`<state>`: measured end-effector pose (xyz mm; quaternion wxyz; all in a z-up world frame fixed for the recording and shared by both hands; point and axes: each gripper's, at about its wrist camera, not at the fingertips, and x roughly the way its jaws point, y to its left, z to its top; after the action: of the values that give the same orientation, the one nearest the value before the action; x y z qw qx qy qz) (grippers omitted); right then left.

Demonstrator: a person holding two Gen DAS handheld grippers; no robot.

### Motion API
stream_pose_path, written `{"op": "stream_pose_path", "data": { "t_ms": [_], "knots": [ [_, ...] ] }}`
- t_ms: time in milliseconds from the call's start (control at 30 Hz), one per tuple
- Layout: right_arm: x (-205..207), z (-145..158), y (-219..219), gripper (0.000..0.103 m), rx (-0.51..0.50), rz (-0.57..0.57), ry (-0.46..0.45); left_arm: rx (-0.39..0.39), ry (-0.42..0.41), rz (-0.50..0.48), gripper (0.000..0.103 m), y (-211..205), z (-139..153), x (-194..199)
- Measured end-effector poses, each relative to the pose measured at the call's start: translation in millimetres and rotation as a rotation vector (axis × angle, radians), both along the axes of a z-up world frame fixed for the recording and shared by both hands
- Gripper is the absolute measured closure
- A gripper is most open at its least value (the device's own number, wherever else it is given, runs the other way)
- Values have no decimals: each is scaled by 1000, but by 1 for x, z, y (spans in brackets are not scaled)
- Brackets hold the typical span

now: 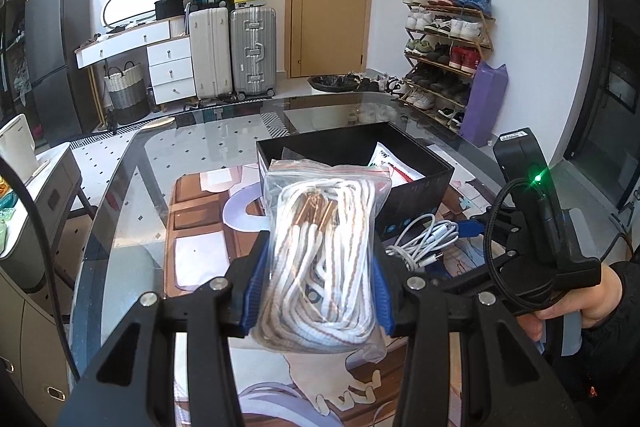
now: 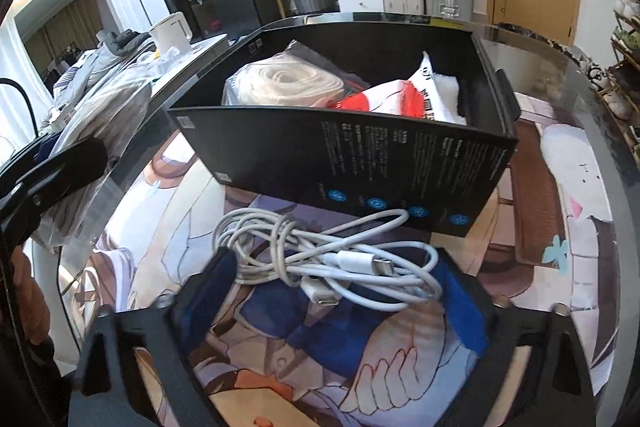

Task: Organize soft objects
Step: 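Hold the rope bag up with the left gripper while the right grasps the white cable coil, then carry the cable coil with the right gripper over the box while the left holds the rope bag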

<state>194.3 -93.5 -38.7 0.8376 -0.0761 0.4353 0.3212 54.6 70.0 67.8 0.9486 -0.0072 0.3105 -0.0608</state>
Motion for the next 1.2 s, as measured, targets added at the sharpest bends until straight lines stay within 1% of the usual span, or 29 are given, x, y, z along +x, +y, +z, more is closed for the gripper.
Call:
{"op": "stream_pose_path", "data": {
  "t_ms": [33,100,200,300,333,367,400,567,767,900,1033,1067,1100,1200],
  "knots": [
    [1,1,-1,17,7,-2,2,0,-2,1,59,0,0,-1],
    [2,2,-7,26,32,-11,3,-2,-3,2,59,0,1,1],
    [1,4,-20,35,67,-8,14,-1,-2,6,59,0,0,0],
    [0,6,-29,38,69,-7,6,0,1,4,59,-1,-1,1],
    [-1,6,-32,41,79,-4,11,1,1,3,59,-1,-1,1],
    [-2,7,-34,56,82,-7,12,1,2,2,59,-2,-2,1],
    [-2,7,-37,58,84,-9,16,1,3,0,59,-2,-2,1],
    [-5,6,-48,58,88,-7,12,4,6,-7,59,-3,-3,3],
    [-12,15,-52,65,105,19,-18,1,5,-3,59,2,-3,3],
    [-19,19,-61,66,105,36,-34,-2,3,0,59,3,-3,3],
    [-23,13,-70,66,74,66,-9,0,1,-2,59,2,-3,3],
    [-22,11,-72,62,62,73,2,1,2,-4,59,1,-3,3],
    [-22,10,-71,55,56,73,-1,2,1,-4,59,0,-3,3],
    [-22,11,-69,44,34,70,-35,4,3,-8,59,-2,-3,2]
  ]
}}
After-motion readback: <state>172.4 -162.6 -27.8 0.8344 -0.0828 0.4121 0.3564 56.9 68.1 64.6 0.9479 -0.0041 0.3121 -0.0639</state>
